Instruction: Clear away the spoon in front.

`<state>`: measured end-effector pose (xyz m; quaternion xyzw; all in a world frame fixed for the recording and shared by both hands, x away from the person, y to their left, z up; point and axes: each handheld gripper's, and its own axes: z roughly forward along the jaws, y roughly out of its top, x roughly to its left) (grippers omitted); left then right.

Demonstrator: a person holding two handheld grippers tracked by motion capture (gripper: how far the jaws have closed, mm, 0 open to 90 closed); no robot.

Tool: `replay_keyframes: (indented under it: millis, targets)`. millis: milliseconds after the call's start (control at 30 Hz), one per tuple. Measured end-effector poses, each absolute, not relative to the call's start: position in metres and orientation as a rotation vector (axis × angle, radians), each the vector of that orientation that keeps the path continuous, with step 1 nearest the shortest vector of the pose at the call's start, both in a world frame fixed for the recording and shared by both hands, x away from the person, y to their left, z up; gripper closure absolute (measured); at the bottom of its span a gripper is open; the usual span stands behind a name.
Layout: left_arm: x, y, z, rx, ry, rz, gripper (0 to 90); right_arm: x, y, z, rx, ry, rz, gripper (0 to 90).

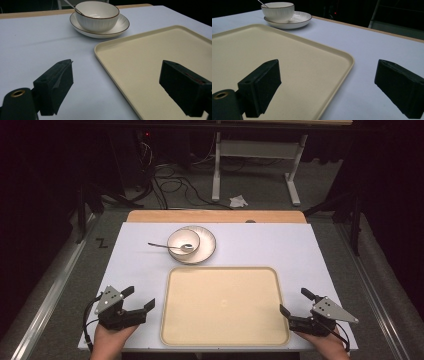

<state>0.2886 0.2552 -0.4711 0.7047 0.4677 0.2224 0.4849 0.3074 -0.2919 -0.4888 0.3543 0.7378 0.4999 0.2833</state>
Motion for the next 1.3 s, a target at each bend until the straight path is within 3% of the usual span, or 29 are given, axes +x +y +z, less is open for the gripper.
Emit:
replay_keyframes:
  millis: [400,1300]
  targets:
    - [0.335,0.243,-0.445,1.738,1.154,0.571,12.5,0.308,-0.295,-0.49,0.944,1.962,1.365,7.4]
    - [0.439,0.255,-0.44,1.68,1.329,0.537,21.2,0.311,-0.296,-0.494,0.958,1.96,1.38,7.5]
